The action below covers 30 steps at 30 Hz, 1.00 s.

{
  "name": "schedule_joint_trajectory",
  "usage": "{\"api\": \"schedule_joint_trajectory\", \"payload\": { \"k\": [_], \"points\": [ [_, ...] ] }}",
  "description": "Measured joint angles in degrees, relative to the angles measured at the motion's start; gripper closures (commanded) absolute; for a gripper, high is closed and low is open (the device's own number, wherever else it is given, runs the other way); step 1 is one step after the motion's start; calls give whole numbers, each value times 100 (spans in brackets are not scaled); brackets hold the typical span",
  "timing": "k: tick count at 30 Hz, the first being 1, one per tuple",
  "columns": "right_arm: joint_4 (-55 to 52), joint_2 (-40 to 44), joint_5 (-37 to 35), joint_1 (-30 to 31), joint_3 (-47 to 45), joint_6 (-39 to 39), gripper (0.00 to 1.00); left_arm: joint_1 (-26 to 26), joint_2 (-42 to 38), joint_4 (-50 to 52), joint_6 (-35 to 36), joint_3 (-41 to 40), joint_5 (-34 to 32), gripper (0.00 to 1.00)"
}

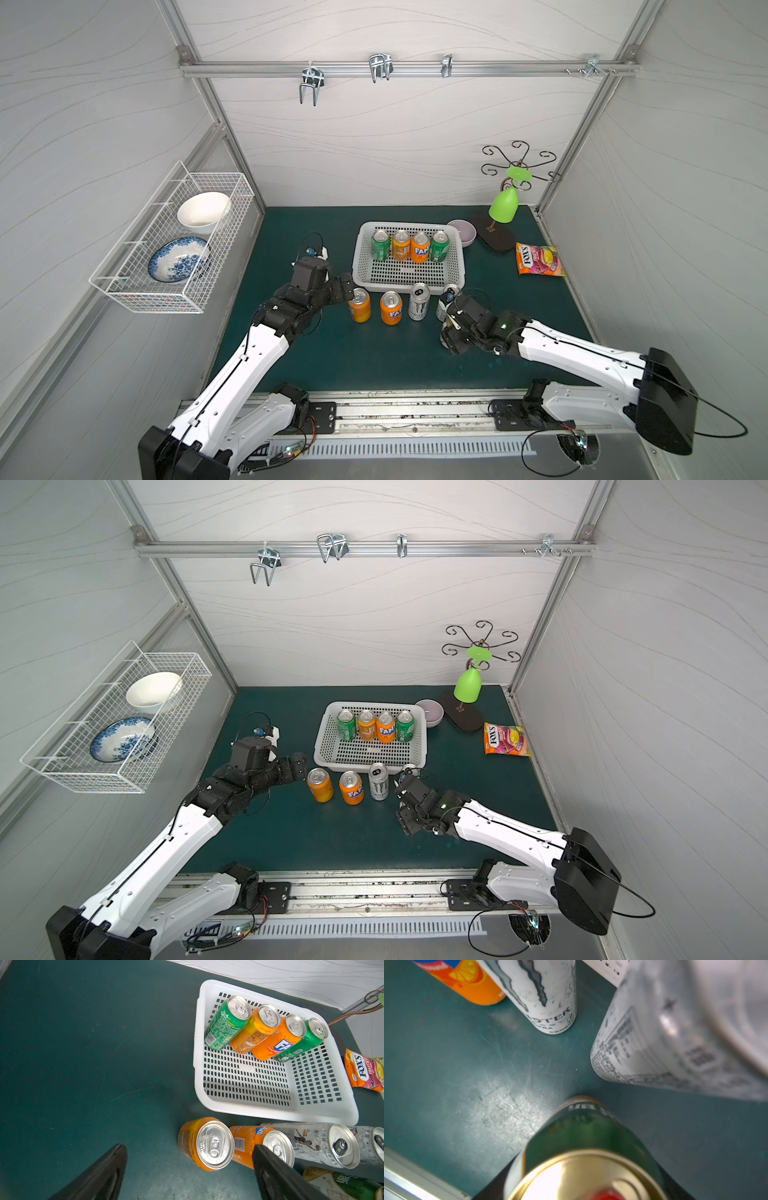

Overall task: Take out the drinks from the basket
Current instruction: Place the drink at the center of the board, then pick up the drink from the basket.

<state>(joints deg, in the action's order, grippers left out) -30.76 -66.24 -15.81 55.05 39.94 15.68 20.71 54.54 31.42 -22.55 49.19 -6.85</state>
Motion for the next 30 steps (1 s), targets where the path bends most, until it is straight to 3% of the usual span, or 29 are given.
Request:
{"api": "schedule_joint_trajectory", "payload": {
  "k": [5, 14, 17, 23, 30],
  "points": [
    [85, 7, -17, -11, 0, 66, 20, 0, 136, 2, 2, 127, 42, 2],
    [-20, 286, -122, -11, 46, 85, 3, 0, 549, -2, 70, 485, 291, 2],
    [-214, 468, -170, -48, 219, 44, 1, 0, 879, 4, 153, 772, 444, 2],
    [-629, 898, -48, -396, 739, -181, 1, 15, 1899, 236, 457, 1740, 796, 2],
    [-1150, 1390, 737, -1241, 1292, -706, 1, 313, 3340, 986, 1071, 3445, 684, 2]
  ]
}}
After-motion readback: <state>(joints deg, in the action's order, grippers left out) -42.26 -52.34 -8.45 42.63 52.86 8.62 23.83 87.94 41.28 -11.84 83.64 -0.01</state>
